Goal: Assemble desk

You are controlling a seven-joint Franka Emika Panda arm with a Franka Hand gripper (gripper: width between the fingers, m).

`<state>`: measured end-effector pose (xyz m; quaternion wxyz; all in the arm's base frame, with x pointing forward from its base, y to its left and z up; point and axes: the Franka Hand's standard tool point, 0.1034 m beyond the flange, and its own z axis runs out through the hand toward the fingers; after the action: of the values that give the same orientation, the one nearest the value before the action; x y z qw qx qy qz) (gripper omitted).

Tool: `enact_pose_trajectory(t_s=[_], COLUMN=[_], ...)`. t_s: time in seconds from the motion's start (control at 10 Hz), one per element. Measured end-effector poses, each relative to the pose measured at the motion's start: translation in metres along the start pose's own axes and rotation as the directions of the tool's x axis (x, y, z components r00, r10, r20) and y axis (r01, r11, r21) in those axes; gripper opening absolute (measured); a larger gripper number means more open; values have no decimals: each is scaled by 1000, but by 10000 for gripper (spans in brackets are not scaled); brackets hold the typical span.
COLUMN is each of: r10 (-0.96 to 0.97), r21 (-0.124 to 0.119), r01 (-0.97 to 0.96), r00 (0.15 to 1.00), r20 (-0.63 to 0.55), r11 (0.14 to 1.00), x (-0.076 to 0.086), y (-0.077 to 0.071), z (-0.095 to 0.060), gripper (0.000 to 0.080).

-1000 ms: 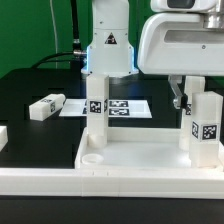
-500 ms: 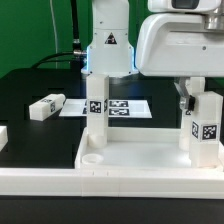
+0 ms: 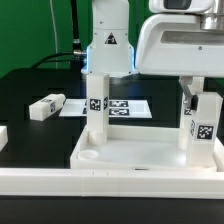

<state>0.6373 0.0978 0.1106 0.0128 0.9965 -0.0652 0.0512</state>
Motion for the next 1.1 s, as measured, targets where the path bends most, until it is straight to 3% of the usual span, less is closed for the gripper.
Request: enact_pose_trajectory(t_s=[0.4, 0.6, 1.0, 1.1], r10=[286, 506, 741, 804], r21=[12, 22, 27, 16], r01=[-286, -507, -742, -806], r00=[958, 862, 671, 592], r20=[5, 19, 44, 57], r11=[958, 862, 670, 592], x=[1, 0, 1, -1], y=[3, 2, 5, 4], z=[0, 1, 1, 1], gripper=[292, 292, 292, 292])
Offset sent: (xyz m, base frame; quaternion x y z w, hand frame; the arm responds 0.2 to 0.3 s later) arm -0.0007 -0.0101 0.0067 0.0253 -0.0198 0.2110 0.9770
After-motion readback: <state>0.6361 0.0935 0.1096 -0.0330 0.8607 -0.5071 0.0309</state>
